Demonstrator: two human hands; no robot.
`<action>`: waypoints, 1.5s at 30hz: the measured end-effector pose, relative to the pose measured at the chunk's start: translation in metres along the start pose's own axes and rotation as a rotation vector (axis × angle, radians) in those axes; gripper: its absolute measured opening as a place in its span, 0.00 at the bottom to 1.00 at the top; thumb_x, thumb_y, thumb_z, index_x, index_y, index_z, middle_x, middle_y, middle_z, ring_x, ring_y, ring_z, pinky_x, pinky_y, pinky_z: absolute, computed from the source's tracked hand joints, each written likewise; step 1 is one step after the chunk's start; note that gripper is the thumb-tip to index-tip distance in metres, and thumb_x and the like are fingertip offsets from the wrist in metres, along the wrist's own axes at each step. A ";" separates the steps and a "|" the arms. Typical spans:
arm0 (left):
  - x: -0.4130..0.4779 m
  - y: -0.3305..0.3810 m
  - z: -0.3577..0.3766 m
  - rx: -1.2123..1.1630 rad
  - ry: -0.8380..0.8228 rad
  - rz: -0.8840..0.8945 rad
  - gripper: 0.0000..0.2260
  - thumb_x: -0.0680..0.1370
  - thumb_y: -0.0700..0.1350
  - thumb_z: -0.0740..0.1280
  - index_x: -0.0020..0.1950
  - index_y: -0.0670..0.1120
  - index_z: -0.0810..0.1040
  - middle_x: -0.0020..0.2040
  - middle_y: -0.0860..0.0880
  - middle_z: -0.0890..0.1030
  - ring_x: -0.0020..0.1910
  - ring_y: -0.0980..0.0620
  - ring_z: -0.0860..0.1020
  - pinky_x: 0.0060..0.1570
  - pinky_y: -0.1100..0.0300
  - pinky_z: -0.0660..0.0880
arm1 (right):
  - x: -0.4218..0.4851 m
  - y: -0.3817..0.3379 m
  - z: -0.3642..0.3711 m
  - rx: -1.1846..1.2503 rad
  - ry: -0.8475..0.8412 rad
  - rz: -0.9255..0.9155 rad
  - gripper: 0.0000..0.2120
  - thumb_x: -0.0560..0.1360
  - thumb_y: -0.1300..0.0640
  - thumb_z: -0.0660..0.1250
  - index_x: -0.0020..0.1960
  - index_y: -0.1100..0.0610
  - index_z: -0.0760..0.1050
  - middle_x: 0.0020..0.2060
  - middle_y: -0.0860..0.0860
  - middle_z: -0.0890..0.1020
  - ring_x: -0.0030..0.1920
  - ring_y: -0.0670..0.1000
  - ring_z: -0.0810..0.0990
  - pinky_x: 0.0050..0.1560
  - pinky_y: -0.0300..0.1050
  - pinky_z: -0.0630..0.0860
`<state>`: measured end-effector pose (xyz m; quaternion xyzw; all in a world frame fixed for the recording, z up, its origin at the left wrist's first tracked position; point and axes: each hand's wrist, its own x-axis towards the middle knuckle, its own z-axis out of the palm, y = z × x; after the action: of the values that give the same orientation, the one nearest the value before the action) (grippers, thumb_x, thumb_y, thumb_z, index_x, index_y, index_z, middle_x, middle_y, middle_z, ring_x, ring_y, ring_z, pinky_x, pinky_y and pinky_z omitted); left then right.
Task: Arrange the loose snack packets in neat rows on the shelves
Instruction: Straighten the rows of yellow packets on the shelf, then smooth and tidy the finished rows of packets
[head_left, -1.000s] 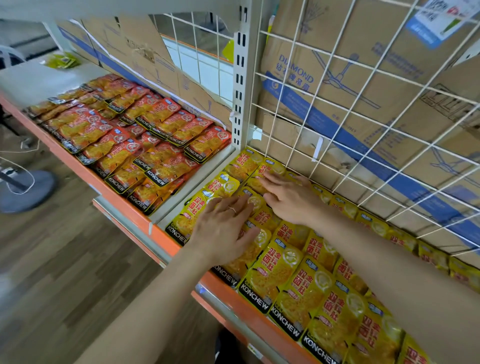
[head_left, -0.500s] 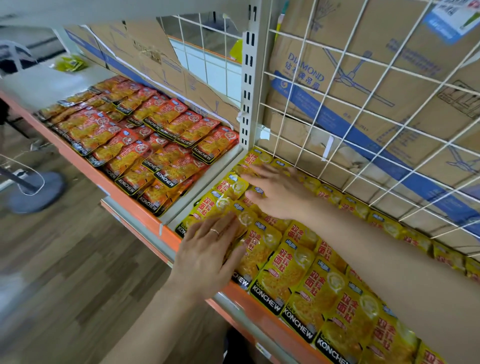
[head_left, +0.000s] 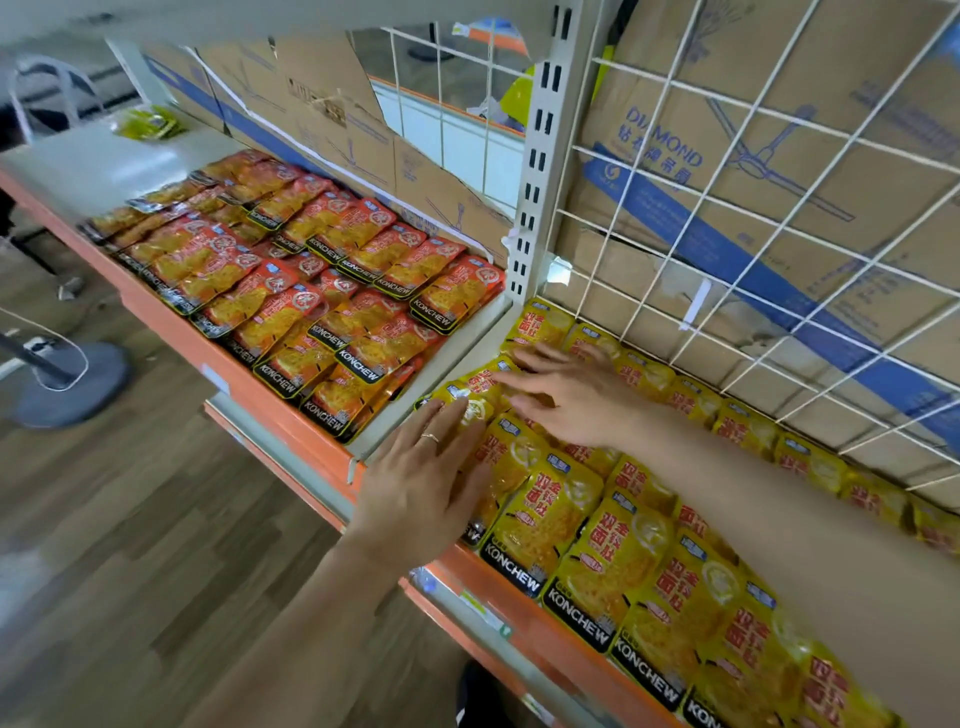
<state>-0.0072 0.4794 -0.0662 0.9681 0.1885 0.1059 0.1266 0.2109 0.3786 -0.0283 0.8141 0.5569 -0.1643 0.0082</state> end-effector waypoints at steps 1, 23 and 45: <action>0.001 -0.003 -0.001 -0.010 -0.006 0.004 0.24 0.82 0.61 0.54 0.71 0.53 0.76 0.73 0.50 0.74 0.74 0.44 0.69 0.69 0.46 0.69 | 0.000 0.001 0.000 0.004 -0.006 0.006 0.21 0.83 0.38 0.46 0.76 0.31 0.54 0.80 0.41 0.50 0.80 0.45 0.46 0.76 0.62 0.43; 0.043 0.002 -0.012 0.094 -0.203 0.040 0.32 0.75 0.69 0.47 0.78 0.60 0.63 0.80 0.48 0.61 0.71 0.42 0.66 0.66 0.47 0.66 | 0.004 -0.005 -0.005 -0.017 -0.024 0.110 0.25 0.81 0.34 0.40 0.77 0.32 0.52 0.81 0.44 0.48 0.80 0.49 0.45 0.73 0.68 0.48; 0.028 -0.011 -0.006 0.027 -0.215 0.084 0.31 0.77 0.68 0.45 0.79 0.61 0.59 0.81 0.47 0.58 0.73 0.43 0.61 0.71 0.46 0.62 | 0.022 -0.006 -0.016 0.059 0.083 0.196 0.22 0.84 0.51 0.48 0.77 0.43 0.60 0.80 0.49 0.55 0.79 0.53 0.54 0.76 0.59 0.54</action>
<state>0.0130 0.5017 -0.0593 0.9825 0.1343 0.0042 0.1286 0.2165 0.4038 -0.0180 0.8705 0.4696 -0.1452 -0.0227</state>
